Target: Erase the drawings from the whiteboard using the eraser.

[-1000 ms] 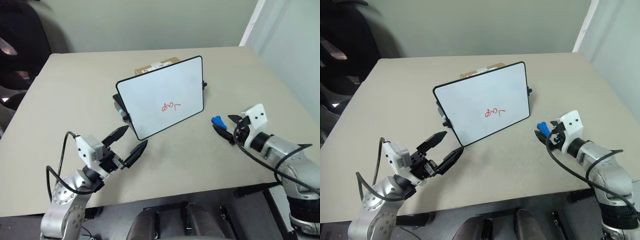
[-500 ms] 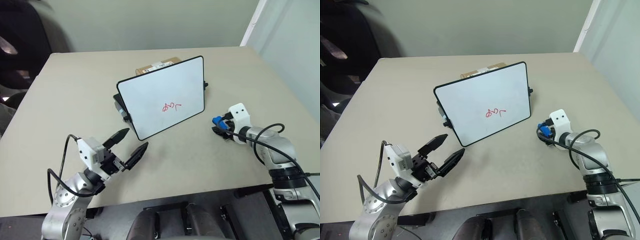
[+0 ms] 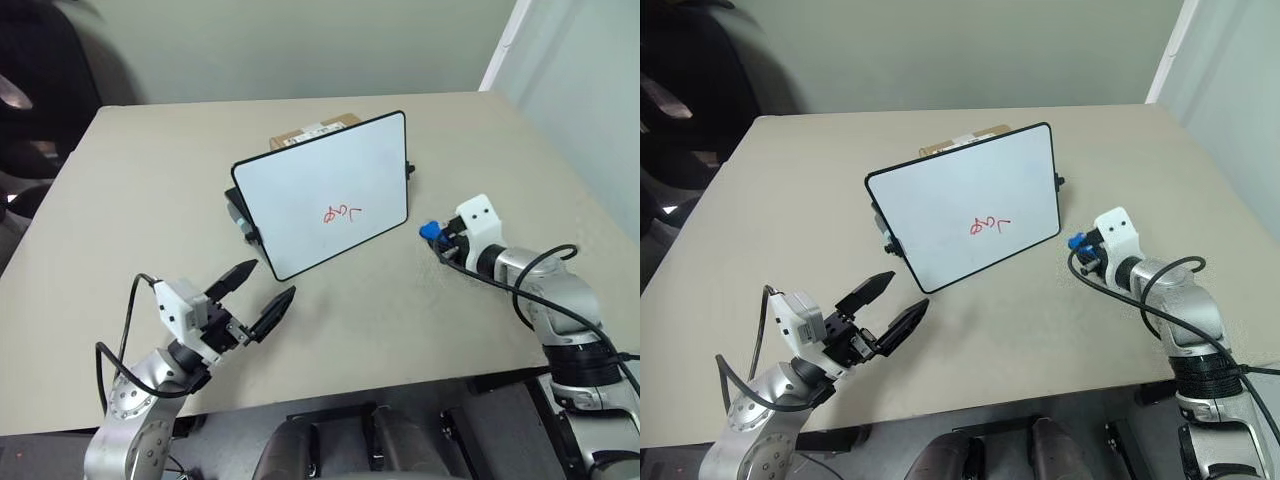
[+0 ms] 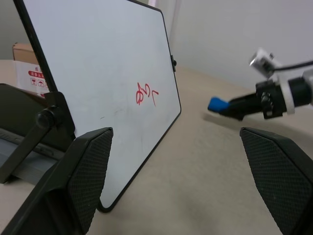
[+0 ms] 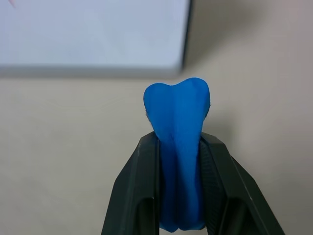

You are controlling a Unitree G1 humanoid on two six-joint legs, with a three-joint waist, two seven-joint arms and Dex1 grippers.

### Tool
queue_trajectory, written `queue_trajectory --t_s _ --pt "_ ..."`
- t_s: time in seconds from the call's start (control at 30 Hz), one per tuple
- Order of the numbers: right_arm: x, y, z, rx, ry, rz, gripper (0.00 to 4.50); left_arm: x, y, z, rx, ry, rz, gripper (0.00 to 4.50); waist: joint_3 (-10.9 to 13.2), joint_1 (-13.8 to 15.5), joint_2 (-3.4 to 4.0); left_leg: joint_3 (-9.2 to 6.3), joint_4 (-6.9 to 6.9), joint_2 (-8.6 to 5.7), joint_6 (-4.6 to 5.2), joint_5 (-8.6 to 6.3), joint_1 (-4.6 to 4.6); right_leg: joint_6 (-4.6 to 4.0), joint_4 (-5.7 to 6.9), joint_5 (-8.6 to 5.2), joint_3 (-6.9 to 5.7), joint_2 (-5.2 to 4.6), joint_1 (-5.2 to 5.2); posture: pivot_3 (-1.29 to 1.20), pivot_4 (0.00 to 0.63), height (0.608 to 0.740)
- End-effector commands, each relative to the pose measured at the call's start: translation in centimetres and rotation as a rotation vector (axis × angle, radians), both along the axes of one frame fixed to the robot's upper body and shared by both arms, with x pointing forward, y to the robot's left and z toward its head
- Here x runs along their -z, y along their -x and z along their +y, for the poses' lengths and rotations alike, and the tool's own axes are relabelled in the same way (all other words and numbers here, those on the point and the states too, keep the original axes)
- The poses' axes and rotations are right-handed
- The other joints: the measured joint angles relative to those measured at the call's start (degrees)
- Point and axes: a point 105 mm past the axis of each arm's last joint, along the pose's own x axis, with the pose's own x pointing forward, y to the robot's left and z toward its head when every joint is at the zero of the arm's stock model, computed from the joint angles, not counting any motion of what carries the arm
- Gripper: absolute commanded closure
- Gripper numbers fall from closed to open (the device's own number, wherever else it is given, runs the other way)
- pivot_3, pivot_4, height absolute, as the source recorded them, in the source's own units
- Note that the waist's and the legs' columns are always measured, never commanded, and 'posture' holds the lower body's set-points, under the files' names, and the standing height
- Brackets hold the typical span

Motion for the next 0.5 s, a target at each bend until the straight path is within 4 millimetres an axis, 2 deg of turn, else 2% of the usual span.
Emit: queue_trajectory --t_s 0.03,0.17,0.3,0.5 --pt "-3.7 0.3 2.6 -0.083 -0.053 -0.112 3.51 -1.2 0.3 -0.1 0.004 -0.015 -0.057 0.0 0.0 -0.17 0.0 0.0 0.0 0.0 0.0 0.0 0.0 0.0 0.0 0.0 0.0 0.0 0.0 0.0 0.15 0.74" --pt "-4.8 -0.1 6.2 -0.168 -0.086 -0.137 3.51 -1.2 0.3 -0.2 0.005 -0.015 -0.057 0.0 0.0 -0.17 0.0 0.0 0.01 0.0 0.01 0.0 0.02 -0.01 0.0 0.01 0.0 0.0 -0.07 0.0 0.15 0.74" --pt "-5.0 -0.3 9.1 -0.238 -0.104 -0.137 3.51 -1.2 0.4 -0.2 0.003 -0.014 -0.059 0.0 0.0 -0.18 0.0 0.0 0.0 0.0 0.01 0.0 0.02 -0.01 0.0 0.0 -0.01 0.0 -0.21 0.0 0.15 0.74" --pt "-4.3 -1.0 11.4 -0.281 -0.106 -0.117 3.51 -1.4 0.9 -0.3 -0.001 -0.011 -0.06 0.0 0.0 0.16 0.0 0.0 0.05 -0.01 -0.2 0.1 0.0 0.0 -0.03 -0.14 -0.02 -0.01 -0.2 0.0 0.15 0.74"
